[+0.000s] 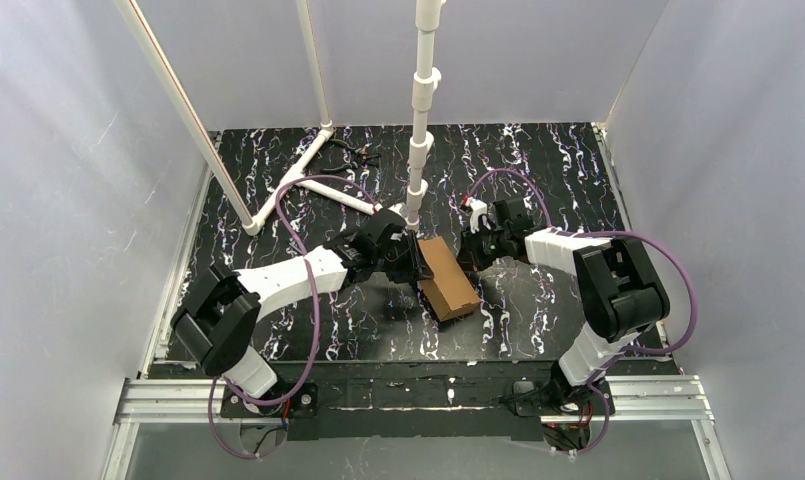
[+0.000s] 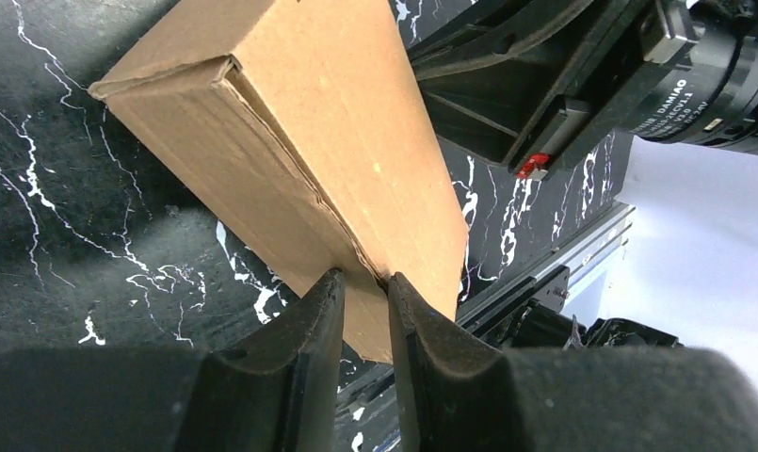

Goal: Fold the paper box

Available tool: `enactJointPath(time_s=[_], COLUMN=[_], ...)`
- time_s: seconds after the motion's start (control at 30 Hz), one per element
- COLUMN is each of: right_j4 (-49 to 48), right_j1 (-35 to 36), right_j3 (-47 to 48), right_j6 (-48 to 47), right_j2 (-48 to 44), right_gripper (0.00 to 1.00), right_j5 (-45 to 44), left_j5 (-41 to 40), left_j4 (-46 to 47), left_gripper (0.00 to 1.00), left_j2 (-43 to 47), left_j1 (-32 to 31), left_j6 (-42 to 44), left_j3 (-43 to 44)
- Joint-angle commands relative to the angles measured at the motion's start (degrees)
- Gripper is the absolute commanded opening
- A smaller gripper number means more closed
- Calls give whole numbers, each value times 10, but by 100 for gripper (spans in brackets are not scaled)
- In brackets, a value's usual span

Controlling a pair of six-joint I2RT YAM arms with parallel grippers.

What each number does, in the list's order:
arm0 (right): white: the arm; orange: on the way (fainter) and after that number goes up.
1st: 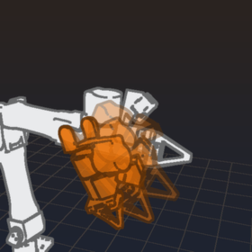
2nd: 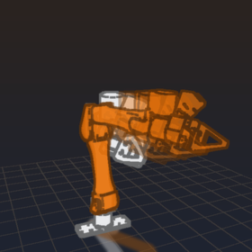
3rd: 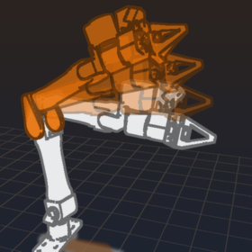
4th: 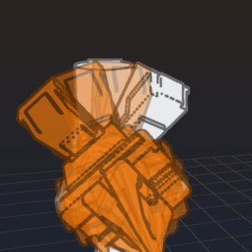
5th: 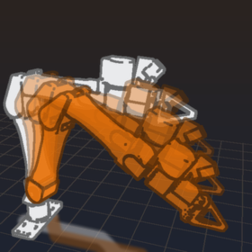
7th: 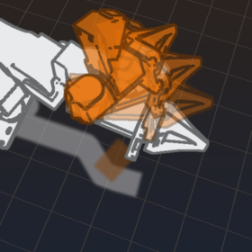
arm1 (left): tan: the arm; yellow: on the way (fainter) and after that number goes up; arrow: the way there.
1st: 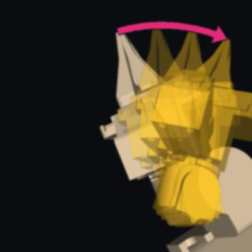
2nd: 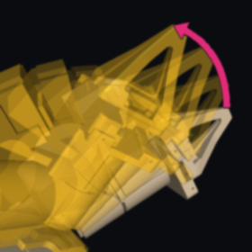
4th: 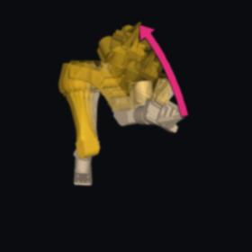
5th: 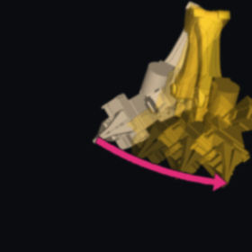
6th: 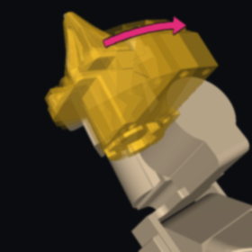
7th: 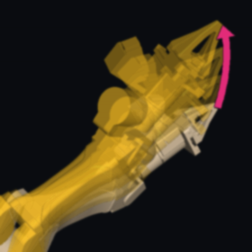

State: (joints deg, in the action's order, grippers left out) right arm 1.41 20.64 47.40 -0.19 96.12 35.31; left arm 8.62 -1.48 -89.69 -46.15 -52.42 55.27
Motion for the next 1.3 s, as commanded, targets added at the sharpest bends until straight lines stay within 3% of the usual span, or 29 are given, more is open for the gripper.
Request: enactJointPath(time_s=[0.0,0.33,0.87,0.93,0.97,1.03,1.07,1.1,1.17,1.2,1.23,1.27], right_j4=[0,-17,-23,-4,42,73,123,195,311,358,392,415], right_j1=[10,45,74,72,51,-7,-57,-83,-85,-83,-68,-31], right_j3=[19,15,25,35,50,64,79,96,123,135,158,187], right_j6=[5,23,43,24,-11,-58,-134,-238,-370,-412,-415,-404], right_j2=[-12,-6,21,16,5,-22,-58,-100,-158,-174,-184,-181], right_gripper=[15,15,17,18,19,23,34,46,59,59,51,40], right_j5=[19,85,118,77,2,-33,-19,3,82,116,139,145], left_j5=[-9,11,23,17,10,-14,-47,-76,-77,-65,-46,-36], left_j4=[8,6,50,50,46,4,-49,-93,-122,-129,-137,-122], left_gripper=[22,22,25,25,25,27,36,47,78,80,80,72], left_j2=[20,-24,-16,-24,-20,17,70,134,245,291,346,399], left_j1=[-4,-3,-20,-20,-19,-18,-12,-3,25,39,51,53], left_j6=[-4,-6,-27,-21,-11,24,78,120,143,138,122,94], left_j3=[-2,74,94,98,98,107,116,101,22,-10,-64,-143])
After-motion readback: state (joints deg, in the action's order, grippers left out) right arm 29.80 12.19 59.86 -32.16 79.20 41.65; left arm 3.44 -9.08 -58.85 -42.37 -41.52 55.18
